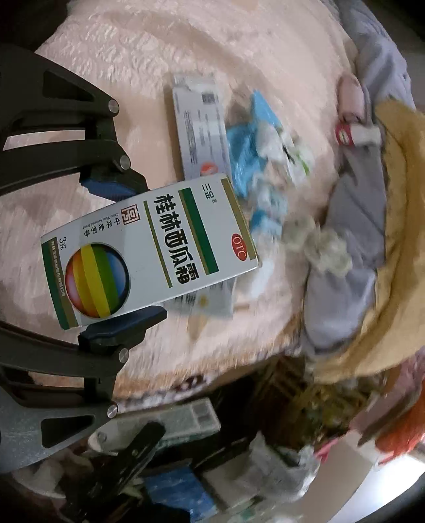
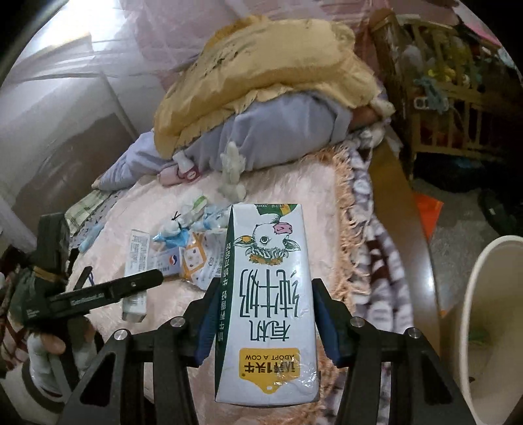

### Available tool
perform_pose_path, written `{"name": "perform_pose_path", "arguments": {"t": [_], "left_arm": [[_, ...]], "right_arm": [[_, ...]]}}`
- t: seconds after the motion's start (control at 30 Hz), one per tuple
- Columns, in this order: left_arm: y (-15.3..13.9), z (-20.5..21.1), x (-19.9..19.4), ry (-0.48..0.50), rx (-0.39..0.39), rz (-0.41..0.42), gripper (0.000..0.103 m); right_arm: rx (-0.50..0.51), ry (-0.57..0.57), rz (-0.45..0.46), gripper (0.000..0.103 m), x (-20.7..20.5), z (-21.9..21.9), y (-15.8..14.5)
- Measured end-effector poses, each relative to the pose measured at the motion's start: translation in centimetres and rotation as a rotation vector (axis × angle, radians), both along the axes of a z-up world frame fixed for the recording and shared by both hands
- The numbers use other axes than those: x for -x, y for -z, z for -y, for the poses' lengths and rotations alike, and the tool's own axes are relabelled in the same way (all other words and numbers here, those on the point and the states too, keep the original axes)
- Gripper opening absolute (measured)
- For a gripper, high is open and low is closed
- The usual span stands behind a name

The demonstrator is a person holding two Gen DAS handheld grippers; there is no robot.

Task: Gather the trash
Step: 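Grasp the milk carton with the right gripper while the left gripper grasps the white medicine box, then carry the carton and medicine box to the white bucket and release both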

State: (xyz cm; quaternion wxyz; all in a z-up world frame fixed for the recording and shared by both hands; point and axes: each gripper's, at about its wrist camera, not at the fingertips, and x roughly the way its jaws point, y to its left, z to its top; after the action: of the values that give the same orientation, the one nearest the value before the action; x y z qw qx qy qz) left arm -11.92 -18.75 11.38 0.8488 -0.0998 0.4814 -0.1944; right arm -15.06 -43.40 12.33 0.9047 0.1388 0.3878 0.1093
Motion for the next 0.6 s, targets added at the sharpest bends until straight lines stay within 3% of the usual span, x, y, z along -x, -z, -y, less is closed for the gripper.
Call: {"name": "perform_pose_path", "arguments": {"t": [0.27, 0.6], "left_arm": [[-1.6, 6.1, 1.3, 0.129, -0.034, 0.043, 0.058], [-2.2, 16.0, 2.7, 0.295, -0.092, 0.103, 0.058]], "right_arm": [[0.027, 0.072, 0.011, 0.051, 2.3, 2.6, -0.4], [0.030, 0.244, -0.003, 0.051, 5.6, 9.8, -0.1]]}}
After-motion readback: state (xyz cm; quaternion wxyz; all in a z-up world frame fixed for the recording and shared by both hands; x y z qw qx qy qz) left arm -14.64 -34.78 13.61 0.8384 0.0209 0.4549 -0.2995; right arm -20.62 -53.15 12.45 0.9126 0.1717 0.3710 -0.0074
